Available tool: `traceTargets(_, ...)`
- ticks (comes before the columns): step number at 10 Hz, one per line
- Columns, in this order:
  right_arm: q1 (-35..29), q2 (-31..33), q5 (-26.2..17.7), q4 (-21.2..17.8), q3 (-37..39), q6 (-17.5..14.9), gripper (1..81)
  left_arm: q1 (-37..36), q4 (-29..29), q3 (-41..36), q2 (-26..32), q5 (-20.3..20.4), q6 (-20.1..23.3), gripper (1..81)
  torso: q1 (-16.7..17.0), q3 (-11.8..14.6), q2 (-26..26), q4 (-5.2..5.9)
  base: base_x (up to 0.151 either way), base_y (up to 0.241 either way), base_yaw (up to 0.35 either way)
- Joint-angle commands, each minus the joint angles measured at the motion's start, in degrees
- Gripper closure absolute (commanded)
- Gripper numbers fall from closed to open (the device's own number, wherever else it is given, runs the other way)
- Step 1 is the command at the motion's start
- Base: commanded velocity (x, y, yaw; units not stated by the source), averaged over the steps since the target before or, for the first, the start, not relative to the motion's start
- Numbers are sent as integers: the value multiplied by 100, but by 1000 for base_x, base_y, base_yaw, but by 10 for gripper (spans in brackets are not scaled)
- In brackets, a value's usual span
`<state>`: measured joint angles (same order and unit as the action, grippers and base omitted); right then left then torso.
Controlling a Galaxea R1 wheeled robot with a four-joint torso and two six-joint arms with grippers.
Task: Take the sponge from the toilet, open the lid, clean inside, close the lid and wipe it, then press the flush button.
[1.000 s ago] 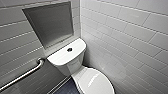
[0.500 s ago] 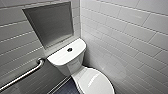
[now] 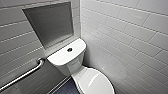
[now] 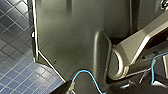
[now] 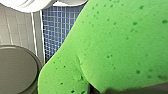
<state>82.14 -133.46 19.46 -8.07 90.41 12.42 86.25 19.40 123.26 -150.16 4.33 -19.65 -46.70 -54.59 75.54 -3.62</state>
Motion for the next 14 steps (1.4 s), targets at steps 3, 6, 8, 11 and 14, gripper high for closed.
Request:
traceTargets(3,-1422,1451,-416,-46,-1834,-11,811,143,-1492,-557,21,-283,1288,10,0,0,0,0,0,0,0)
traceTargets(6,-2635,1592,-785,-63,-1897,41,811,142,-1272,-558,-120,-275,1289,10,0,0,0,0,0,0,0)
traceTargets(8,-3355,1522,-1216,-247,-1729,94,811,134,-1263,-548,-146,-248,1297,10,-369,0,573,0,0,0,0)
traceTargets(11,-4279,1189,-1979,-361,-1168,103,811,142,-1166,-540,-243,-248,1306,10,-513,0,811,0,0,0,0)
traceTargets(14,-5017,591,-2577,-564,-544,103,811,134,-1157,-522,-322,-266,1306,10,-896,0,1441,0,0,0,0)
